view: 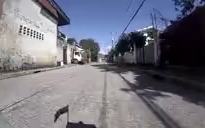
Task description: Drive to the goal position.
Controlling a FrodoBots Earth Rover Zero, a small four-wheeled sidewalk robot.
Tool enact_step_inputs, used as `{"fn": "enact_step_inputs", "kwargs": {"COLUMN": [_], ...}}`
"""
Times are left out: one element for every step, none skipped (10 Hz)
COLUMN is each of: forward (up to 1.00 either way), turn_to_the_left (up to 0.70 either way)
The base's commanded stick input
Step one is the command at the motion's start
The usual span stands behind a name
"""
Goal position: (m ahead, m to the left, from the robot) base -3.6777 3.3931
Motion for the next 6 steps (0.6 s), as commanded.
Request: {"fn": "enact_step_inputs", "kwargs": {"forward": [0.85, 0.85, 0.85, 0.85, 0.85, 0.85], "turn_to_the_left": [-0.03, -0.03, -0.03, -0.03, -0.03, -0.03]}}
